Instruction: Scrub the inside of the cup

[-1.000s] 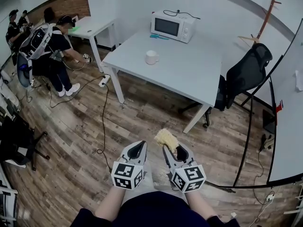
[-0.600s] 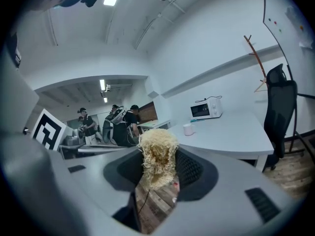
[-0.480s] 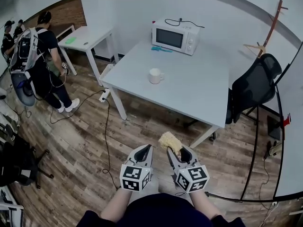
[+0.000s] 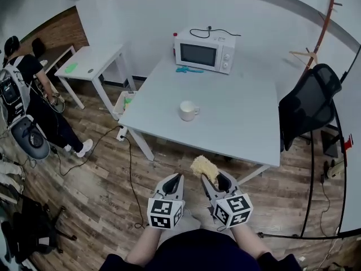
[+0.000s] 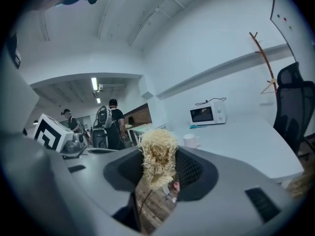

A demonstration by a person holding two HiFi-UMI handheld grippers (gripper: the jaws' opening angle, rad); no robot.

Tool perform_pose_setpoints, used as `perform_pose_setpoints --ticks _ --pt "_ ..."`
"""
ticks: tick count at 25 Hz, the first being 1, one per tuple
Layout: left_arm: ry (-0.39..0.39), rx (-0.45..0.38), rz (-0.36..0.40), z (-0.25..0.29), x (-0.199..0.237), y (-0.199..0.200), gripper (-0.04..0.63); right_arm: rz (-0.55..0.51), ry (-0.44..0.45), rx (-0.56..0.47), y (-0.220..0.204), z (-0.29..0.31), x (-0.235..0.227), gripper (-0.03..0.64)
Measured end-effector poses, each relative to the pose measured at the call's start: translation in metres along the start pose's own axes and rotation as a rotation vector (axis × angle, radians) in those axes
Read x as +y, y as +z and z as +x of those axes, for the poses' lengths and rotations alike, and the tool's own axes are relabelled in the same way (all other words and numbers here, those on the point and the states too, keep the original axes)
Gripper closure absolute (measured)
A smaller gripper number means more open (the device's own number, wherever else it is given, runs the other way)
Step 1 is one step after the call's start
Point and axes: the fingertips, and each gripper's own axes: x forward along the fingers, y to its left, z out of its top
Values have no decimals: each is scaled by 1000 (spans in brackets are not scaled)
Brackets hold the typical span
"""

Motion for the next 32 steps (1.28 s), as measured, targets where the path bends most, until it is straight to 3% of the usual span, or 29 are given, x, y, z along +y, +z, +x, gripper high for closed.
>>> perform_pose_setpoints --ticks 8,19,32 --pt "-41 18 5 40 49 13 577 39 -41 -8 14 57 -11 442" --pt "-59 43 -11 86 79 17 577 52 -106 24 21 88 -50 442" --pt "-77 82 8 192 115 39 576 63 -75 16 61 183 -127 442"
